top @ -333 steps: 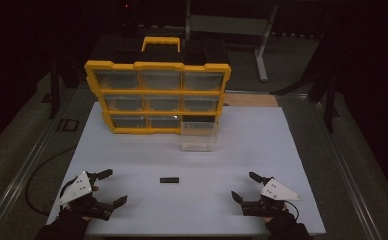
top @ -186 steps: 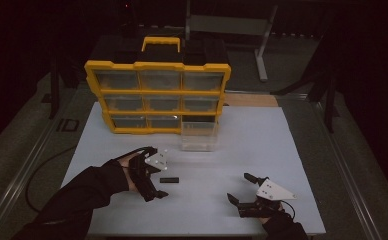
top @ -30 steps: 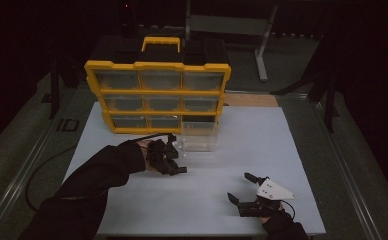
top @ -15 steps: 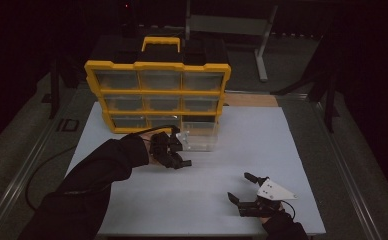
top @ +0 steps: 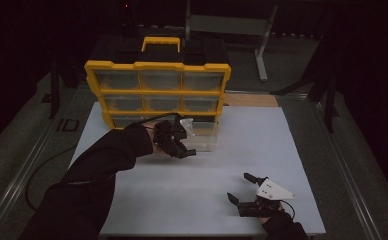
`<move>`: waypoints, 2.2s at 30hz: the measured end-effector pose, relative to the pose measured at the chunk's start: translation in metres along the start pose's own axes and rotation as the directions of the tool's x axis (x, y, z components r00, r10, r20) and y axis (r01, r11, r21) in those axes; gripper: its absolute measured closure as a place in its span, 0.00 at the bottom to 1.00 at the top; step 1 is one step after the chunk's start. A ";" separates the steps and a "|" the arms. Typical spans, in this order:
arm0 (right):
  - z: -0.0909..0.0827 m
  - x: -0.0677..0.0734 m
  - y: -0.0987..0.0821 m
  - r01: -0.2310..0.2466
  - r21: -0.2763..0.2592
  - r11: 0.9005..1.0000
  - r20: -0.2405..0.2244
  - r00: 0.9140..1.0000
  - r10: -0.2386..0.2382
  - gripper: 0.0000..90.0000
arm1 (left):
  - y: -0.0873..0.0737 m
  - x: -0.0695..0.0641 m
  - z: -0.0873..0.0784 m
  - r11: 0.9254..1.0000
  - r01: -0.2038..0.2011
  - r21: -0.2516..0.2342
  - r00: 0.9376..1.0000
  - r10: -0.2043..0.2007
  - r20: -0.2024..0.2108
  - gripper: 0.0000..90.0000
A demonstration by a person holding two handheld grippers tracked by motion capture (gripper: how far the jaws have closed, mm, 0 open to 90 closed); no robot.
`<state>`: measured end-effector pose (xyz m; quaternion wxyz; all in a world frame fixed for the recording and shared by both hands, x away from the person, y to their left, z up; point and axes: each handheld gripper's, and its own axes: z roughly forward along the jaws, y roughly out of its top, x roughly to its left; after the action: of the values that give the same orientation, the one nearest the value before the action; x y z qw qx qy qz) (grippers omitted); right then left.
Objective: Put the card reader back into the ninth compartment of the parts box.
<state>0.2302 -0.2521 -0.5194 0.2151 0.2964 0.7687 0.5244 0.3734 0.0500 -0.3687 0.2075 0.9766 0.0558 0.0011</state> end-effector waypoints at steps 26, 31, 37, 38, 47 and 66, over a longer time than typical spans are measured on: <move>0.000 0.000 0.000 -0.004 -0.004 1.000 -0.002 1.000 0.004 0.12 | 0.015 0.033 -0.002 0.989 0.126 -0.082 0.989 -0.132 -0.069 0.83; 0.000 0.000 0.000 0.000 -0.005 1.000 -0.003 1.000 0.000 0.12 | 0.018 0.036 -0.001 0.984 0.149 -0.097 0.983 -0.159 -0.094 0.83; 0.000 0.000 0.000 -0.003 -0.005 1.000 -0.003 1.000 0.003 0.12 | 0.021 0.041 0.000 0.977 0.177 -0.116 0.974 -0.191 -0.123 0.83; -0.001 0.000 0.000 -0.001 -0.005 1.000 -0.004 1.000 0.001 0.12 | 0.022 0.042 0.001 0.976 0.179 -0.121 0.972 -0.194 -0.131 0.83; 0.000 0.000 0.000 -0.001 -0.005 1.000 -0.007 1.000 0.001 0.12 | 0.029 0.049 0.005 0.971 0.192 -0.142 0.967 -0.212 -0.144 0.83; -0.001 0.000 0.000 -0.005 -0.005 1.000 -0.008 1.000 0.005 0.12 | 0.033 0.064 0.030 0.966 0.233 -0.115 0.955 -0.250 -0.160 0.83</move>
<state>0.2300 -0.2529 -0.5193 0.2113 0.2958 0.7674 0.5282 0.4412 0.0153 -0.3838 0.2467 0.9477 0.1925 0.0634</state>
